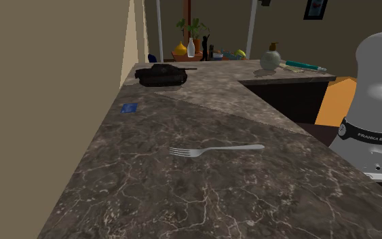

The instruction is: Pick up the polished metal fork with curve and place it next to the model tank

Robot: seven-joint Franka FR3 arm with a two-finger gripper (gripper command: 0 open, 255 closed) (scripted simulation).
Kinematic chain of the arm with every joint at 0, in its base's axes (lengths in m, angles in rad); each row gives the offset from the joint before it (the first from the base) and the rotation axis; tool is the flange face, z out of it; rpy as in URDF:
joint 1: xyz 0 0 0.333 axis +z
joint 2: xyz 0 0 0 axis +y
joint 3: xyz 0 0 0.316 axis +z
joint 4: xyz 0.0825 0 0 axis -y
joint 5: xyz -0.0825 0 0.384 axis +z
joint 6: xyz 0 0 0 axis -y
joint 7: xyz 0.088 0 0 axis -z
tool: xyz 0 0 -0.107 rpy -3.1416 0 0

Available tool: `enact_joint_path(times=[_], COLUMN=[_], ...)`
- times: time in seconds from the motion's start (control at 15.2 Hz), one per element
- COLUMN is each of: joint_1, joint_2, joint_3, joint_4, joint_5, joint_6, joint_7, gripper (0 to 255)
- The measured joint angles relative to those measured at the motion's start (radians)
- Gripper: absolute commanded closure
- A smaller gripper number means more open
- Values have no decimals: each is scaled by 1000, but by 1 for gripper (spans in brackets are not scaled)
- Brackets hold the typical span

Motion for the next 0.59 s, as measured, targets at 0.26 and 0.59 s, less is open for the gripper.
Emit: enact_joint_path(times=[0.26,0.59], joint_1=[17,61], joint_2=[27,115], joint_3=[21,77], joint_4=[-29,-96], joint_5=[11,39], joint_6=[51,195], joint_7=[7,31], gripper=[0,0])
